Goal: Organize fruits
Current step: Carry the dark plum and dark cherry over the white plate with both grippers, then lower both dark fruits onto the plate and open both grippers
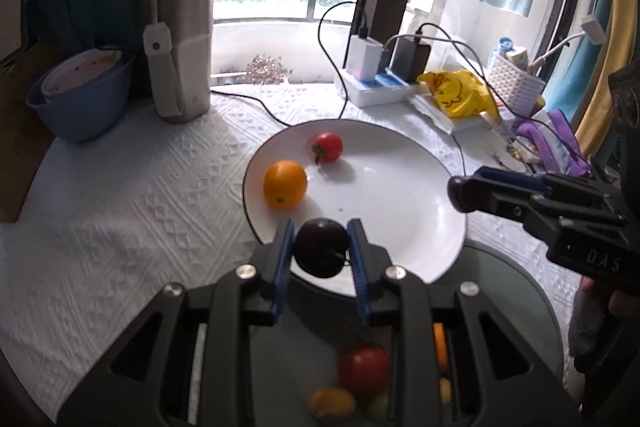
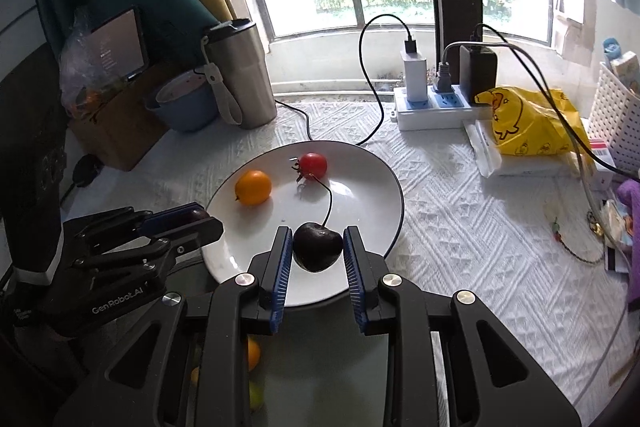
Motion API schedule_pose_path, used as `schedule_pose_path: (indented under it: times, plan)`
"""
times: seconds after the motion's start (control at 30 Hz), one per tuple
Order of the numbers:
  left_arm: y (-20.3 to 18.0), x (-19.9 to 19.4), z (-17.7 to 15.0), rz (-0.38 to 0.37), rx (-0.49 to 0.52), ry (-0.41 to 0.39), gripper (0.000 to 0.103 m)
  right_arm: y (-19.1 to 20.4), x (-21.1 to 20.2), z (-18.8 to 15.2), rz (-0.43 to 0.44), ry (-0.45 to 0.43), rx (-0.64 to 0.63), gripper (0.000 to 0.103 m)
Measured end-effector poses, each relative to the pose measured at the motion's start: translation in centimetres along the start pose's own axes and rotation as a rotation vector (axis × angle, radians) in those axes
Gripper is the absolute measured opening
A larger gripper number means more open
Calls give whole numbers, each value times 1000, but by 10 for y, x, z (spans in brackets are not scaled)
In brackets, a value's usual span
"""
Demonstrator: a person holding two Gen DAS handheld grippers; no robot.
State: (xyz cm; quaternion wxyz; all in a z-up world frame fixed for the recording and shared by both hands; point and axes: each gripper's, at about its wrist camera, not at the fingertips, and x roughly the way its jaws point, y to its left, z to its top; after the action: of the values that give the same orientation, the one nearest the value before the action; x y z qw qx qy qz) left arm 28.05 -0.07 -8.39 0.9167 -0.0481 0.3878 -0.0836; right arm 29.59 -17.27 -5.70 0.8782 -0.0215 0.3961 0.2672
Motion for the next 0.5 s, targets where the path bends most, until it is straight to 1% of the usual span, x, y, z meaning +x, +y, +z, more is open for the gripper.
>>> schedule_pose_path:
  times: [0.33, 0.5]
  plan:
    - [4, 24, 13, 3, 2, 31, 29, -7, 37, 19, -12, 28, -15, 28]
    - [8, 38, 15, 16, -9, 71, 29, -6, 56, 28, -31, 38, -32, 28]
